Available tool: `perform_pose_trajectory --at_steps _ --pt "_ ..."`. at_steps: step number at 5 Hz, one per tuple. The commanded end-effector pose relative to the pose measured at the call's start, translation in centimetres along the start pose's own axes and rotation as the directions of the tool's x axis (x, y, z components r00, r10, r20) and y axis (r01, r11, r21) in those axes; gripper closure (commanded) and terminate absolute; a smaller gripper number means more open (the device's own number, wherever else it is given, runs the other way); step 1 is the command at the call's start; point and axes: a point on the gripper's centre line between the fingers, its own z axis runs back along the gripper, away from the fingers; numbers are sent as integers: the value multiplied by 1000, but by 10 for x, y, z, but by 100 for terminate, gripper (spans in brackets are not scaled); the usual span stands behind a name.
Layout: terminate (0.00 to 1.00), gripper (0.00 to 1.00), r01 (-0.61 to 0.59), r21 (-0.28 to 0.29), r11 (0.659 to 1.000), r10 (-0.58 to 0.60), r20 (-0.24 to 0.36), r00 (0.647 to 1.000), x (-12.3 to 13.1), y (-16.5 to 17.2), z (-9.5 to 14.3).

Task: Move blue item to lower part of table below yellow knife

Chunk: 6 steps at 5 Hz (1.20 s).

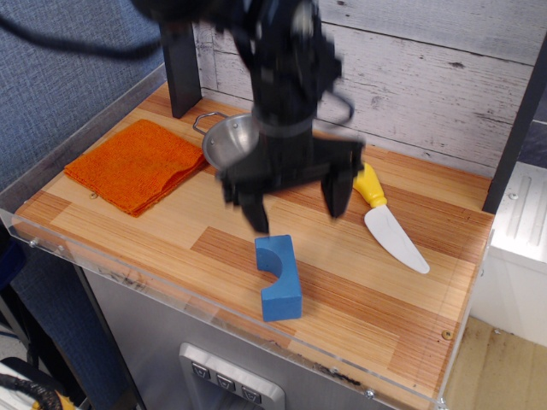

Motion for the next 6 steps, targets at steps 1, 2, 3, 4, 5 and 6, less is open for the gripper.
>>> perform_pose_trajectory --at_steps 1,2,3,4,5,6 --pt "0 0 -90 -96 991 93 36 995 36 5 70" --pt "0 0 -108 -118 987 117 71 991 45 10 92" --pt "0 0 -108 -118 987 117 71 991 45 10 92" --pt "0 0 -108 -118 987 117 71 991 45 10 92" --pt "0 0 -108 -118 987 117 71 991 45 10 92" --pt "100 0 -108 -118 987 117 71 991 45 10 92"
